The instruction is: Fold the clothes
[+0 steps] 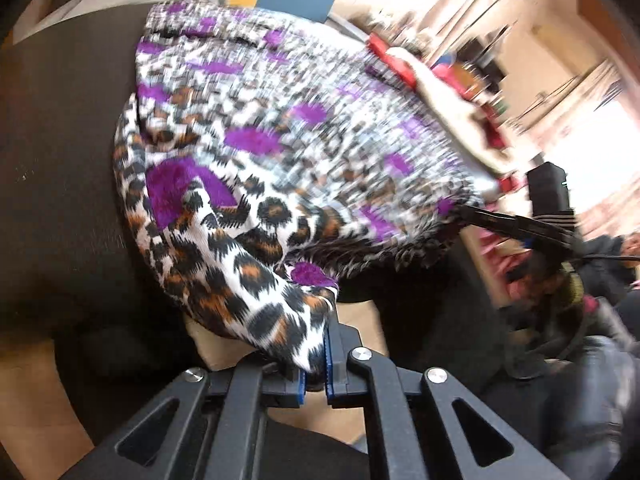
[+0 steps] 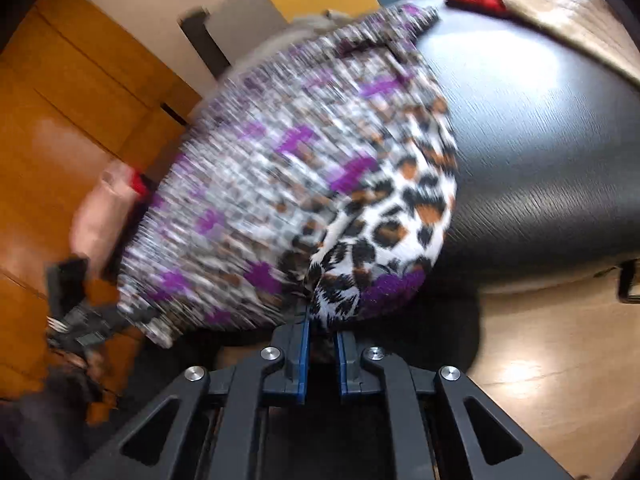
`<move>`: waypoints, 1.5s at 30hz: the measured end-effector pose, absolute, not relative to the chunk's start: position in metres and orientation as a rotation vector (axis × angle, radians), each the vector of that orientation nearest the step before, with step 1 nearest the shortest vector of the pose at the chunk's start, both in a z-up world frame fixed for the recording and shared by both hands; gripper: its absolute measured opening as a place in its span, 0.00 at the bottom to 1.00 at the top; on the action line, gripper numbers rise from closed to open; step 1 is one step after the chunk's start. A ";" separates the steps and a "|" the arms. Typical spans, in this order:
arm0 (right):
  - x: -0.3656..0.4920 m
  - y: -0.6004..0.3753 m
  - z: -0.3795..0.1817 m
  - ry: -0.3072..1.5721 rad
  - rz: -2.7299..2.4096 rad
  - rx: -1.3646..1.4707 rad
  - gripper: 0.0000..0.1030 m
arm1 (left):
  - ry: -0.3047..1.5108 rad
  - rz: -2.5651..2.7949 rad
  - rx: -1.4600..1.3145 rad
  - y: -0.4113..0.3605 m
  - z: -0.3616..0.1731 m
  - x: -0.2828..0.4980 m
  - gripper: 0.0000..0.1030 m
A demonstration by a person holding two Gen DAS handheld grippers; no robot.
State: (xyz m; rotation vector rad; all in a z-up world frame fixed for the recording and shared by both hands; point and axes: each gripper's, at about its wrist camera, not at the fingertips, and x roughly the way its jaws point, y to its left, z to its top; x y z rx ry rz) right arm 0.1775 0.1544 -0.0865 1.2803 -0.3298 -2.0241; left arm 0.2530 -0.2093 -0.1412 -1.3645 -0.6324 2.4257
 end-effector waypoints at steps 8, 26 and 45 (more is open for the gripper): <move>0.108 0.162 -0.033 -0.603 -2.033 1.070 0.14 | -0.903 2.523 -1.164 -0.271 -0.103 0.201 0.05; 0.095 0.156 -0.085 -0.730 -1.885 1.181 0.70 | -1.107 2.474 -1.325 -0.295 -0.139 0.177 0.26; 0.108 0.161 -0.056 -0.700 -1.945 1.081 0.07 | -0.965 2.495 -1.167 -0.285 -0.100 0.218 0.05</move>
